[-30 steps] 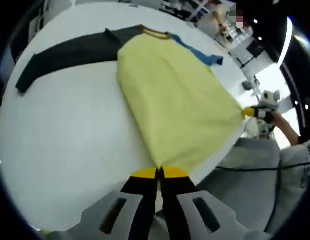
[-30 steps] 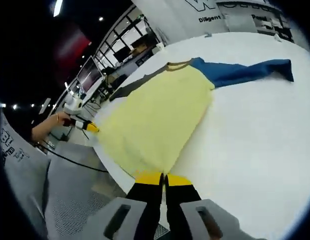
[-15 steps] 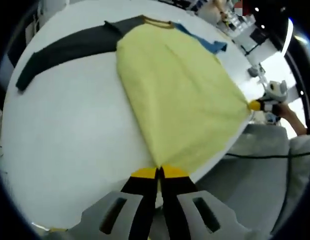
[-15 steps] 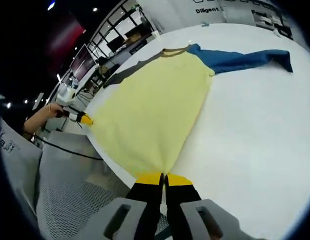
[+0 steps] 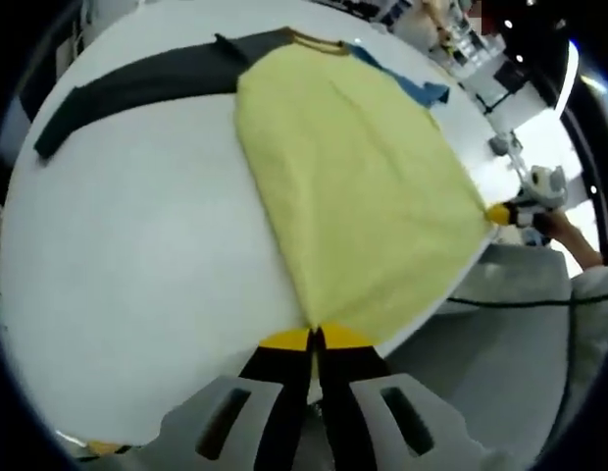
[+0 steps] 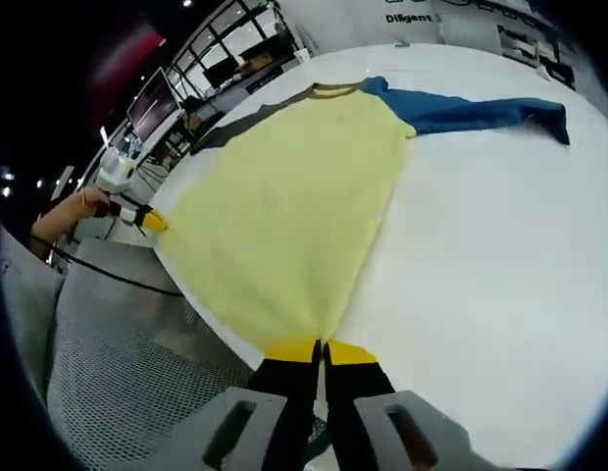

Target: Fold the garment on the visible template until the final outline fits inside the template.

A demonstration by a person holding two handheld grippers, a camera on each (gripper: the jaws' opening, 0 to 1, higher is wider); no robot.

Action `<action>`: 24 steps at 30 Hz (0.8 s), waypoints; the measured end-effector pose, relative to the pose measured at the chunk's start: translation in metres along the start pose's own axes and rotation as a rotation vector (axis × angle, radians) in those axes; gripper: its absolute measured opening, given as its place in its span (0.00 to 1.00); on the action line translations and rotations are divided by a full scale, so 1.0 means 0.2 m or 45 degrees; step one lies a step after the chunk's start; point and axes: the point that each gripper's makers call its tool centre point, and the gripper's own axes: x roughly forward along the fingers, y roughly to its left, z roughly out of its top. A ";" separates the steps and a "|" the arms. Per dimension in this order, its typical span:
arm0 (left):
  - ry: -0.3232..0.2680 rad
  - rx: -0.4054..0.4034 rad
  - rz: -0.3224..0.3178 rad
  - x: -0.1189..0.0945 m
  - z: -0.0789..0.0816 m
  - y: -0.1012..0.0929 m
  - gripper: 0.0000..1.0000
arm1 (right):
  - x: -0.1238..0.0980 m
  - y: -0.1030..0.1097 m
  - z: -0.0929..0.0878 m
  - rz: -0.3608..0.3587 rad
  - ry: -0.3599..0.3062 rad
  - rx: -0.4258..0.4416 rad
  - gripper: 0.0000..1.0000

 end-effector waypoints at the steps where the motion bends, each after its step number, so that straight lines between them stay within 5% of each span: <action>1: -0.022 0.104 0.008 0.00 0.02 0.01 0.02 | 0.00 0.01 0.01 0.015 -0.007 0.009 0.00; 8: -0.060 0.082 0.030 -0.03 0.02 0.01 0.03 | -0.06 -0.05 0.06 -0.022 -0.041 0.011 0.05; 10: -0.122 0.181 0.057 -0.05 0.07 0.04 0.03 | -0.08 -0.05 0.10 -0.007 -0.089 -0.018 0.05; 17: -0.344 0.141 0.104 -0.15 0.27 0.05 0.09 | -0.12 -0.05 0.23 -0.003 -0.193 -0.064 0.06; 24: -0.802 0.138 0.092 -0.37 0.58 -0.05 0.21 | -0.20 -0.08 0.42 -0.079 -0.399 -0.194 0.14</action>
